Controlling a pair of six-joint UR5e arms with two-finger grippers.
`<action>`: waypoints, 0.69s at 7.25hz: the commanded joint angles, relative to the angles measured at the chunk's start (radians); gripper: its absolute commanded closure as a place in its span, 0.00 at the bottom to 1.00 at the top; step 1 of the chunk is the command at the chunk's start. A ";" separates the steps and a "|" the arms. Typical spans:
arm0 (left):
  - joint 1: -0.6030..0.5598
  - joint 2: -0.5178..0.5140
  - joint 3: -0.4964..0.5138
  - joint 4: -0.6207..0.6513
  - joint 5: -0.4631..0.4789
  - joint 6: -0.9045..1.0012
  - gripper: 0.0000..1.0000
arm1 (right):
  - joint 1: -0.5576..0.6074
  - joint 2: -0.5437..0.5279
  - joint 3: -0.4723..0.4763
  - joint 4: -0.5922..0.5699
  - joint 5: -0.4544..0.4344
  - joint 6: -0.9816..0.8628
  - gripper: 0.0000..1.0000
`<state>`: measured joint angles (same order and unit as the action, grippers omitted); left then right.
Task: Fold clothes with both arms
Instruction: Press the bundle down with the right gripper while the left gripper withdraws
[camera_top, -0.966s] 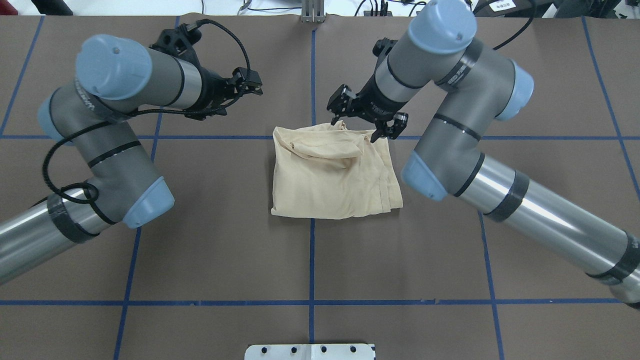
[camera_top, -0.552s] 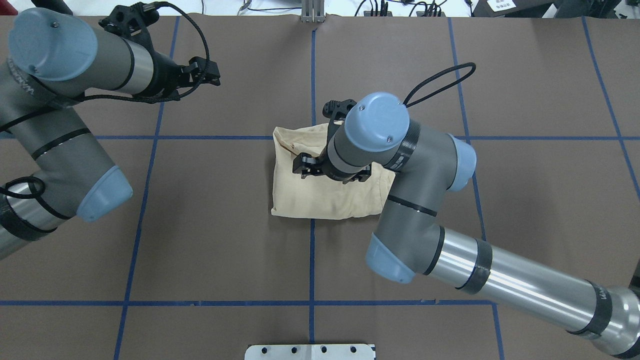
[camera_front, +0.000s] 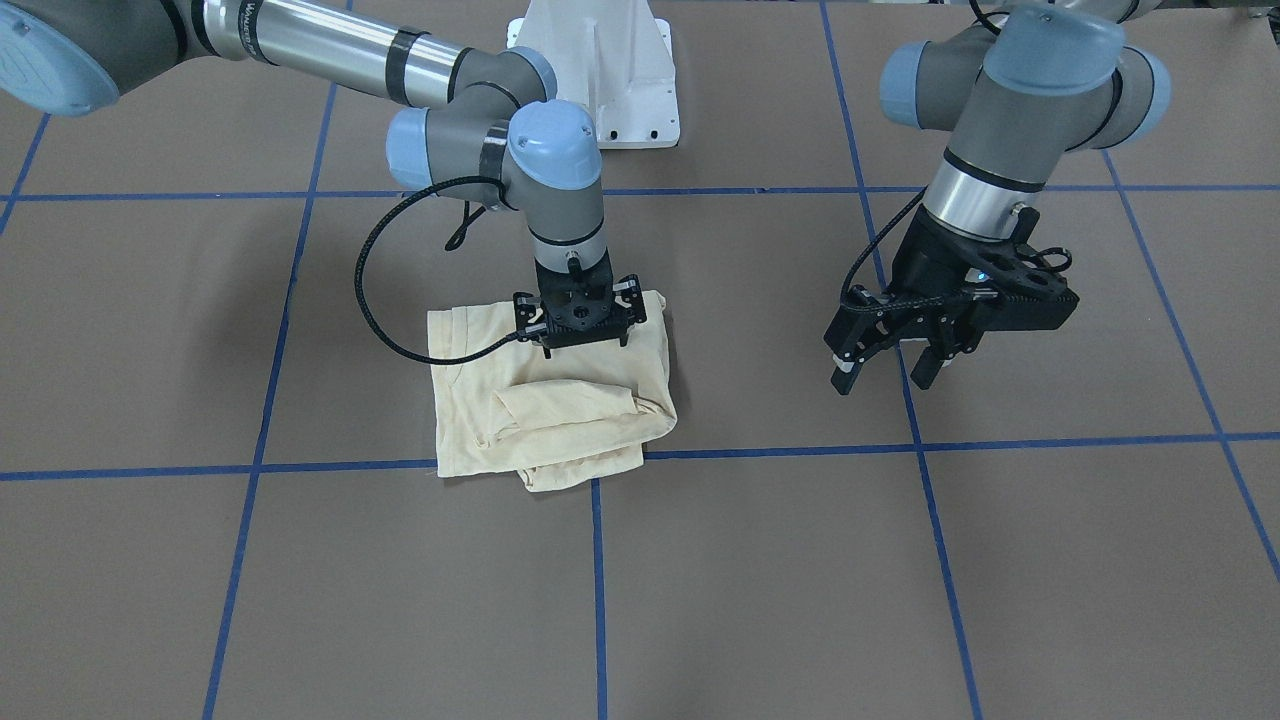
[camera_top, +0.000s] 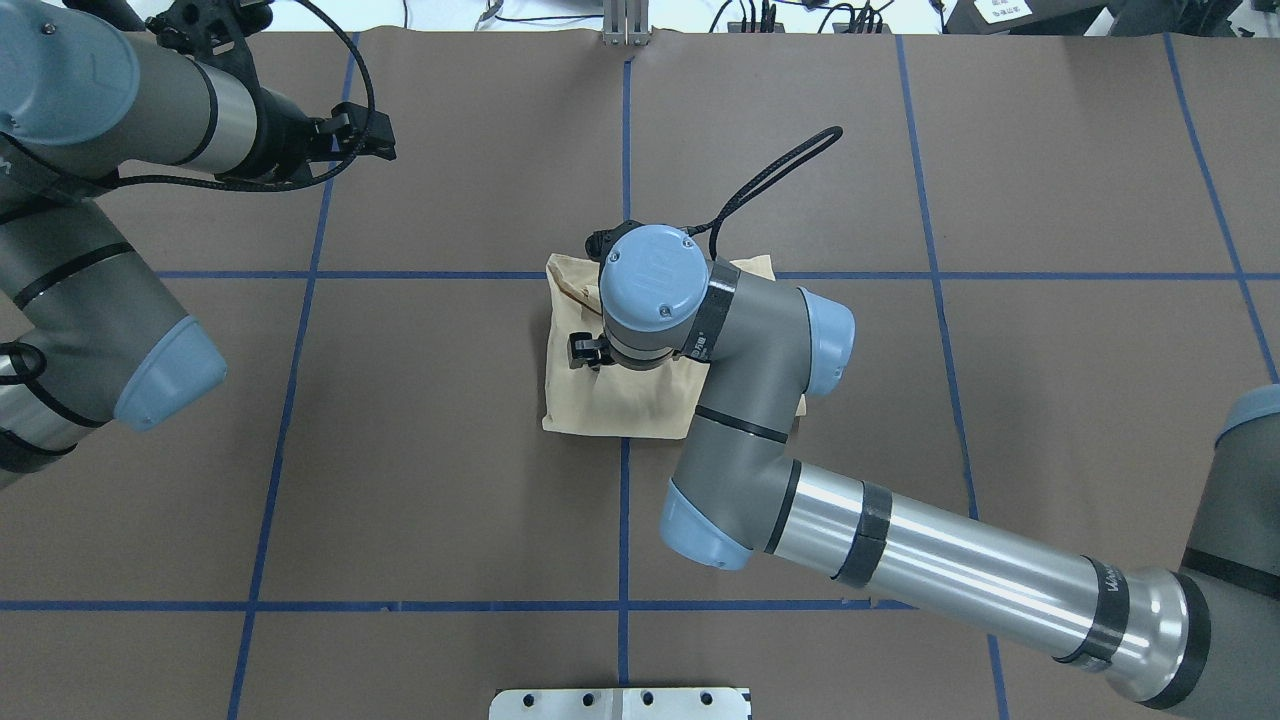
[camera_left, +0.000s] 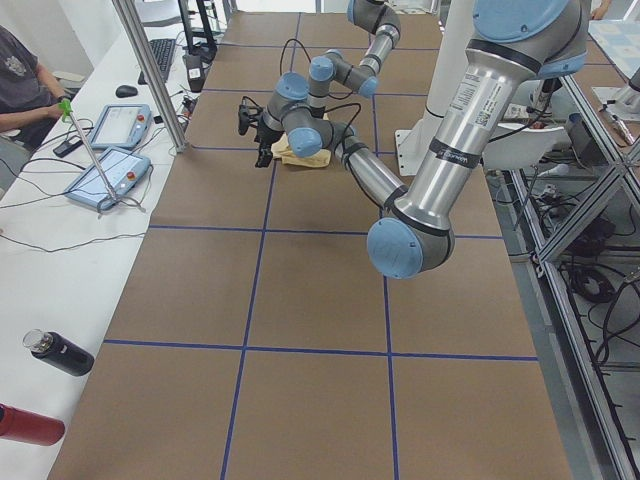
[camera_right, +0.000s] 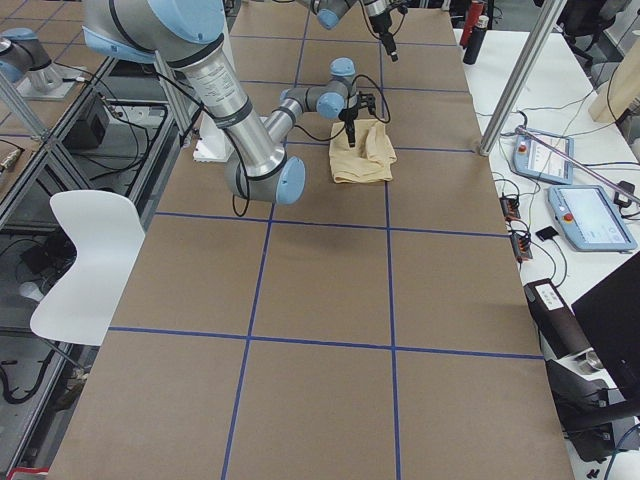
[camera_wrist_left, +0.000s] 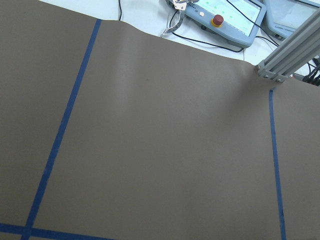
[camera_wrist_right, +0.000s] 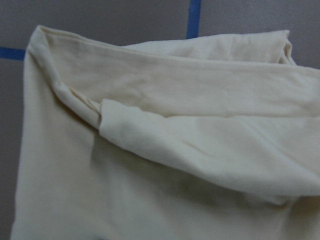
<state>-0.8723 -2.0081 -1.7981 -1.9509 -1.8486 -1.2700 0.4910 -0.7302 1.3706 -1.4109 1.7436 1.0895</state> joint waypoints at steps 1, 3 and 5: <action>-0.001 0.029 -0.003 -0.008 0.000 -0.002 0.01 | 0.058 0.095 -0.171 0.041 -0.006 -0.068 0.00; -0.001 0.031 -0.007 -0.008 0.000 -0.002 0.01 | 0.102 0.173 -0.366 0.188 -0.007 -0.072 0.01; -0.001 0.057 -0.036 -0.006 0.000 -0.005 0.01 | 0.159 0.207 -0.468 0.285 -0.010 -0.092 0.01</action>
<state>-0.8728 -1.9682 -1.8187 -1.9572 -1.8484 -1.2737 0.6169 -0.5449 0.9570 -1.1706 1.7346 1.0119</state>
